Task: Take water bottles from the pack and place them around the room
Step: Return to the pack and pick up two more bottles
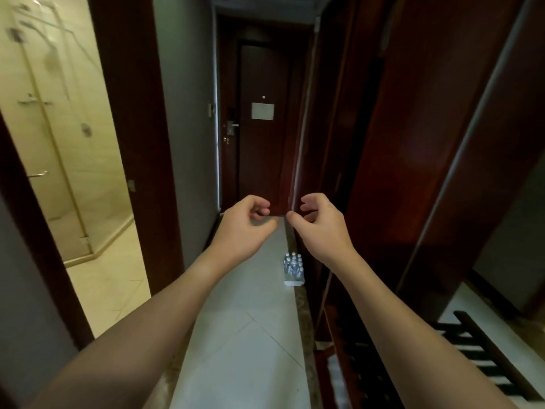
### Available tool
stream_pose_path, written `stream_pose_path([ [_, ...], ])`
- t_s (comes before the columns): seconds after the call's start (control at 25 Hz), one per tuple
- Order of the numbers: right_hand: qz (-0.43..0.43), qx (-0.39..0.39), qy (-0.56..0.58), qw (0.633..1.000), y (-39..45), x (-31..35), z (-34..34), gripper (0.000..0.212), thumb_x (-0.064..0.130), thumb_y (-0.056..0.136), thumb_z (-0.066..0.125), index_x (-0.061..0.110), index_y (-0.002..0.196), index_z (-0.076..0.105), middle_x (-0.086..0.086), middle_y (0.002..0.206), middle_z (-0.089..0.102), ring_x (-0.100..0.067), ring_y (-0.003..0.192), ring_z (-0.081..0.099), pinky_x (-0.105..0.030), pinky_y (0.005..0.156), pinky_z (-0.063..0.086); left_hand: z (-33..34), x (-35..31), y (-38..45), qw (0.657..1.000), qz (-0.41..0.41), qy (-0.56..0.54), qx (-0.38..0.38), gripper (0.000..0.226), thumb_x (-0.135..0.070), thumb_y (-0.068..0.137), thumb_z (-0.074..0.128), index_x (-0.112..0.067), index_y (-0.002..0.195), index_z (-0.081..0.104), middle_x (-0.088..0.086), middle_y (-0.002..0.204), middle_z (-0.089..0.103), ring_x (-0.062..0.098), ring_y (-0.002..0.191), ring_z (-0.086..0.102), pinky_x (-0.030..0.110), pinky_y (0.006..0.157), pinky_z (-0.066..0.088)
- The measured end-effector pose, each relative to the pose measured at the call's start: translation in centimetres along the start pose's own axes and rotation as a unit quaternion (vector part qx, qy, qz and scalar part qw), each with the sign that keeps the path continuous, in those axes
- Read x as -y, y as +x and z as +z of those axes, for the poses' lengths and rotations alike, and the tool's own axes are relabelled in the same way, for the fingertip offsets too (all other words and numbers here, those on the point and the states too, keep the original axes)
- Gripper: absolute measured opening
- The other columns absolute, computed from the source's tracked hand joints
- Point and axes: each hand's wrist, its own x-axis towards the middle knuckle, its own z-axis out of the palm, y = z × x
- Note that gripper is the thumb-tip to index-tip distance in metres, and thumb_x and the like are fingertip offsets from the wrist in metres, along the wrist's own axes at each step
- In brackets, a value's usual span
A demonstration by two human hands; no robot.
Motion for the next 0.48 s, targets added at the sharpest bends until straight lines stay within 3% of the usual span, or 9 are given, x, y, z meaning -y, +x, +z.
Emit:
stream_pose_path([
  [0.2,-0.005,-0.002,0.009,1.000,7.4,-1.3,5.4,0.046,0.040,0.084,0.071,0.022,0.123,0.058,0.020,0.101,0.055,-0.002,0.092,0.059,-0.019,0.069,0.043,-1.7,4.9,7.5,1.000,0.002,0.009,-0.001,0.027,-0.032,0.079,0.074,-0.031,0.105,0.064,-0.011,0.095,0.066,0.010,0.086,0.064,0.024,0.078,0.053],
  [0.48,0.010,0.015,0.013,1.000,17.2,-7.8,10.7,0.042,0.040,0.084,0.072,0.024,0.121,0.058,0.019,0.103,0.058,-0.005,0.093,0.060,-0.022,0.072,0.046,1.0,11.9,17.1,0.999,0.011,0.046,0.022,0.036,-0.037,0.079,0.071,-0.026,0.114,0.065,-0.014,0.099,0.066,0.003,0.089,0.062,0.019,0.075,0.046],
])
